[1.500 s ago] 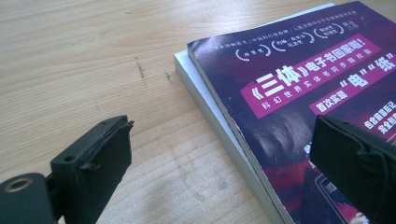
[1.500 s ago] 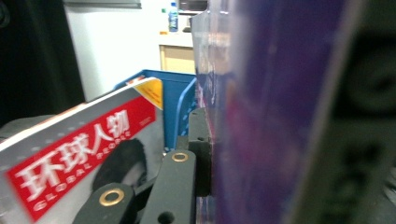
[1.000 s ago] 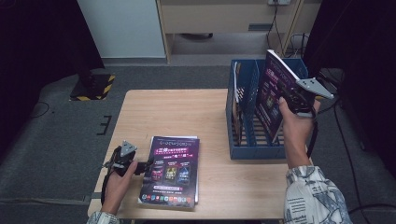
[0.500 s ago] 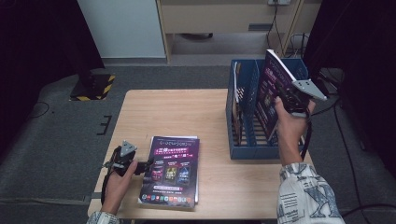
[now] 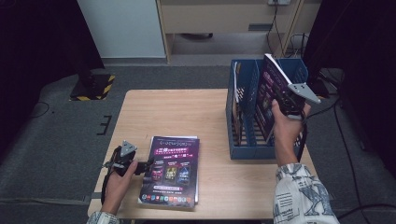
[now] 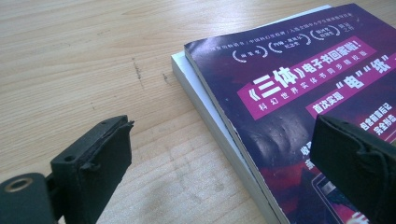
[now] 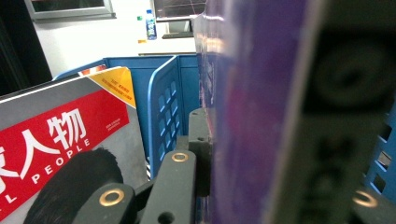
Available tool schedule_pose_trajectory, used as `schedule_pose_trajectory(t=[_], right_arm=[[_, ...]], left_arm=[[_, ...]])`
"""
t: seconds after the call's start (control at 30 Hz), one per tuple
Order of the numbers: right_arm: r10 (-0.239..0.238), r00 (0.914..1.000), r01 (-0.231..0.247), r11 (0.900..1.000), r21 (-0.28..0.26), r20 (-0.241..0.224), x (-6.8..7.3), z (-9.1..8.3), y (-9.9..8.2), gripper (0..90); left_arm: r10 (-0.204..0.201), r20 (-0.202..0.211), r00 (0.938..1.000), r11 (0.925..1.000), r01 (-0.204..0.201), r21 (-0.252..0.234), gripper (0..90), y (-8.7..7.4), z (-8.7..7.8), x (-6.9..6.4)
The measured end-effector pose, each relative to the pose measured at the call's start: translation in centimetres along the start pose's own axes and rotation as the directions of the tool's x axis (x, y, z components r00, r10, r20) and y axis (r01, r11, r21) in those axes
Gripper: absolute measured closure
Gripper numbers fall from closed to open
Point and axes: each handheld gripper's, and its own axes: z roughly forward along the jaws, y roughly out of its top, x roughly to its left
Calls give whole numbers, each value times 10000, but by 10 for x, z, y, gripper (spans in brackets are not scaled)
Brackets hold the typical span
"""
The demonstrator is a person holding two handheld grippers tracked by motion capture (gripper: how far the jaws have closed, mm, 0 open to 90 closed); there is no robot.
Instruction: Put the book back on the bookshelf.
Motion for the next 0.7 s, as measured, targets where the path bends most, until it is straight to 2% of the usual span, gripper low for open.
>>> schedule_pose_trajectory(t=[0.17, 0.7], right_arm=[[36, 10000, -36, 10000, -3, 0, 0, 2, -4, 828], [-650, 9978, 651, 9979, -40, 136, 7, 9, -15, 828]], left_arm=[[-10, 0, 10000, 10000, 10, 3, 50, 0, 0, 0], [-28, 34, 10000, 10000, 28, -19, 50, 0, 0, 0]])
